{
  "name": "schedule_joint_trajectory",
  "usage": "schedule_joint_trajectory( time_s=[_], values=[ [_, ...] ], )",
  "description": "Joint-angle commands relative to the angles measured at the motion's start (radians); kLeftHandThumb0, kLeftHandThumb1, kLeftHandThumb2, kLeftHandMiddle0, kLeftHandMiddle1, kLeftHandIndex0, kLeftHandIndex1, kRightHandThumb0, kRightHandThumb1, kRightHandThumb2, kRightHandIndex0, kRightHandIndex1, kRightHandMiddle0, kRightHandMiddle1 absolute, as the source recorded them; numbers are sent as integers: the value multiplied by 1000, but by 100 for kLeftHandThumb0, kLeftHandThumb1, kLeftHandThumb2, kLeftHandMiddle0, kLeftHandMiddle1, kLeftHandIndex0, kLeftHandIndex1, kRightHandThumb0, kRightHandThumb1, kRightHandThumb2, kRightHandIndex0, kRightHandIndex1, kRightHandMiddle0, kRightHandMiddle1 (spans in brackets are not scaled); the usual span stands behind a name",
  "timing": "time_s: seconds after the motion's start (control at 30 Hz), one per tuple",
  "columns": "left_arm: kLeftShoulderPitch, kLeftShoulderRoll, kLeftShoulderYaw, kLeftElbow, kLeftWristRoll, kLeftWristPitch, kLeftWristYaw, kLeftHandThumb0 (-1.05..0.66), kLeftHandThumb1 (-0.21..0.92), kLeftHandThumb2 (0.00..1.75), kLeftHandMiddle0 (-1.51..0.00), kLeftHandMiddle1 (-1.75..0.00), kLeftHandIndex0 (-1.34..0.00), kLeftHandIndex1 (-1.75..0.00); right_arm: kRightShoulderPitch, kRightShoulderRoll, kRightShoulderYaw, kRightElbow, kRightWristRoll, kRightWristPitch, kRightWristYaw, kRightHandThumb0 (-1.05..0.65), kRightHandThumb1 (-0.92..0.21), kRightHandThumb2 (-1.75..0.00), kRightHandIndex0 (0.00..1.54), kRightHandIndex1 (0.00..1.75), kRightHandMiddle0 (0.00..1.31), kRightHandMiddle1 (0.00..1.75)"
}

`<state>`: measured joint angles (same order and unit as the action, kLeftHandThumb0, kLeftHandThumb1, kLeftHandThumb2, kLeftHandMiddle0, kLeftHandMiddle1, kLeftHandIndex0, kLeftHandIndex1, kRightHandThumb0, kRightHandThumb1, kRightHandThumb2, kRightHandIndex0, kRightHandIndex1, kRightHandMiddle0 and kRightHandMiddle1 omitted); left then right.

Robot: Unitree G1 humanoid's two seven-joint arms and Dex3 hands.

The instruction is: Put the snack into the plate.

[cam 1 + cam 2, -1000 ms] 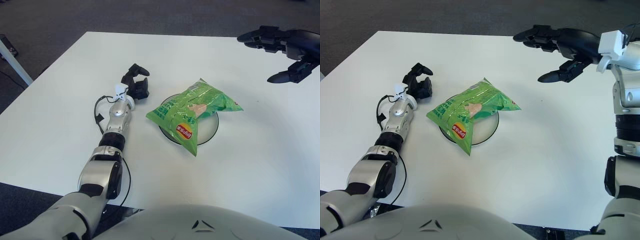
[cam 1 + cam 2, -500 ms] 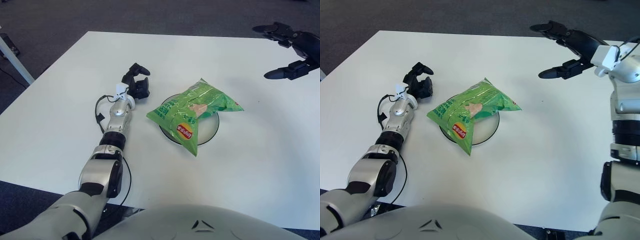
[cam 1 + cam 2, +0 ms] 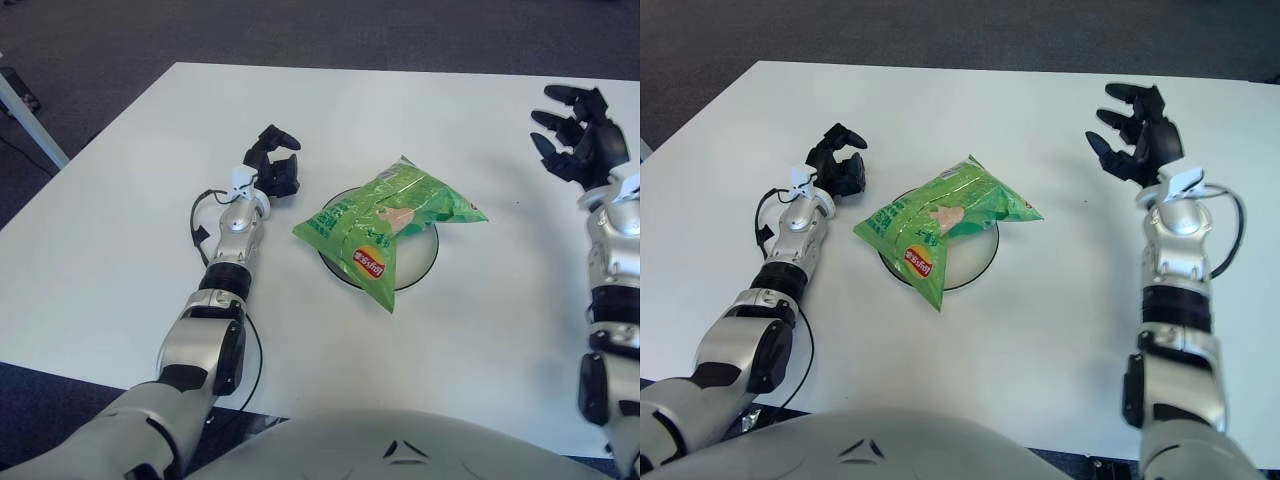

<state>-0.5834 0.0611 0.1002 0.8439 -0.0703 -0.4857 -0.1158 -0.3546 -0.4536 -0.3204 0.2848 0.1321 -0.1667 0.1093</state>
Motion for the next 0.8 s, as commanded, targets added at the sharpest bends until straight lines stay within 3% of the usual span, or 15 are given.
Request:
schedule_joint_trajectory(
  time_s=[0.0, 0.17, 0.27, 0.37, 0.57, 0.77],
  values=[
    [90, -18, -4, 53, 13, -9, 12, -43, 49, 111, -125, -175, -48, -175, 38, 49, -47, -130, 49, 134, -81, -40, -89, -56, 45, 121, 18, 167],
    [92, -23, -3, 46, 12, -5, 17, -43, 47, 113, -125, -175, -50, -175, 91, 99, -59, -210, 87, 236, -104, -39, -68, -85, 56, 139, 34, 174],
    [95, -25, -4, 41, 12, -4, 19, -43, 46, 113, -125, -175, -50, -175, 116, 120, -63, -229, 99, 255, -105, -13, -50, -102, 61, 139, 41, 174],
    [100, -28, -9, 29, 21, -1, 32, -43, 46, 113, -125, -175, -50, -175, 146, 141, -66, -229, 107, 265, -108, -5, -38, -114, 66, 141, 46, 175],
    [107, -23, -17, 7, 26, 24, 36, -43, 46, 113, -124, -175, -50, -175, 202, 218, -58, -269, 122, 294, -138, -1, -12, -144, 82, 144, 62, 175],
    [112, -22, -17, -5, 29, 30, 40, -43, 46, 113, -125, -175, -50, -175, 274, 275, -41, -332, 116, 329, -174, 0, 1, -160, 90, 149, 69, 175]
  ],
)
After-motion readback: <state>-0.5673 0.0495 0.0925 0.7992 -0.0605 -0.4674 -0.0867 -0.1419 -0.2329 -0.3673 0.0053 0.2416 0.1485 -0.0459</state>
